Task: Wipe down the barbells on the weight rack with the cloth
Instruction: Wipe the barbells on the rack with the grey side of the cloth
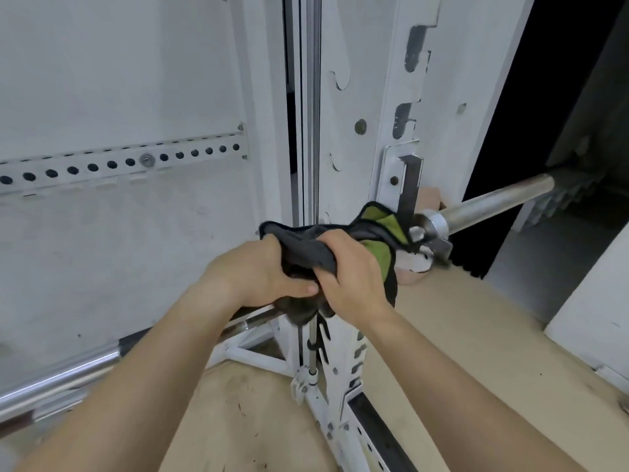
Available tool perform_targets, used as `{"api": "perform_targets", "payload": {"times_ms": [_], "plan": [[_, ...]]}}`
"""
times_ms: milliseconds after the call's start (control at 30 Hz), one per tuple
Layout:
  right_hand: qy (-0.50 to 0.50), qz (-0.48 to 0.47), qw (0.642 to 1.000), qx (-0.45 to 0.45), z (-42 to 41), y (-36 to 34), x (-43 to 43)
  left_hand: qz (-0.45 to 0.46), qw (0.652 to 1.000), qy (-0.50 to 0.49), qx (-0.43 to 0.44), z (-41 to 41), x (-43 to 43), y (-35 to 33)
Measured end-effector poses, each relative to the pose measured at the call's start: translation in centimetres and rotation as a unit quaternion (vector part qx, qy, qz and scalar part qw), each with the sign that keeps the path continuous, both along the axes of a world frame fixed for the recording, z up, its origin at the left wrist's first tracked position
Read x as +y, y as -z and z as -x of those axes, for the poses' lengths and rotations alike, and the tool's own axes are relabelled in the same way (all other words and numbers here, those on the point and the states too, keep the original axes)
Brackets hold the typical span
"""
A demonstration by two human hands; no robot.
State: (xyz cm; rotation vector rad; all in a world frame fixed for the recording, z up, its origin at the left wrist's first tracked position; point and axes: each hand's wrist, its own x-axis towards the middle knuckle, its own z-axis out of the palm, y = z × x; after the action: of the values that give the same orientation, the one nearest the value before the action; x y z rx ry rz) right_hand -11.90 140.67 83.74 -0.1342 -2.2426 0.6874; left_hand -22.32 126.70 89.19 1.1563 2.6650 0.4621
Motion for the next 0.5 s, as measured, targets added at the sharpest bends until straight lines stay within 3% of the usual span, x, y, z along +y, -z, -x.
{"api": "perform_targets", "payload": {"times_ms": [67, 100, 167, 233, 300, 400, 500], "plan": [[-0.074, 0.175, 0.981, 0.035, -0.9, -1.1, -0.6, -0.118, 0.991, -0.05, 0.039, -1.9, -0.3, -0.2], [-0.11, 0.267, 0.956, 0.062, -1.5, -1.8, -0.9, -0.188, 0.98, -0.042, 0.054, -2.9, 0.1, -0.2], [-0.142, 0.432, 0.884, 0.11, -2.6, -3.1, -0.8, -0.289, 0.957, 0.005, 0.037, -4.8, 1.6, -0.2], [-0.128, 0.558, 0.809, 0.133, -3.6, -4.3, 0.2, -0.342, 0.938, 0.017, -0.048, -6.1, 3.1, -0.4], [-0.098, 0.637, 0.751, 0.146, -4.3, -4.7, 2.3, -0.361, 0.928, -0.011, -0.092, -7.6, 4.3, -0.6], [-0.094, 0.71, 0.688, 0.121, -5.7, -4.6, 4.7, -0.348, 0.934, -0.074, -0.026, -9.9, 6.0, -0.7], [-0.091, 0.729, 0.67, 0.107, -8.2, -4.8, 6.2, -0.311, 0.944, -0.079, 0.08, -12.5, 7.5, -0.6]]}}
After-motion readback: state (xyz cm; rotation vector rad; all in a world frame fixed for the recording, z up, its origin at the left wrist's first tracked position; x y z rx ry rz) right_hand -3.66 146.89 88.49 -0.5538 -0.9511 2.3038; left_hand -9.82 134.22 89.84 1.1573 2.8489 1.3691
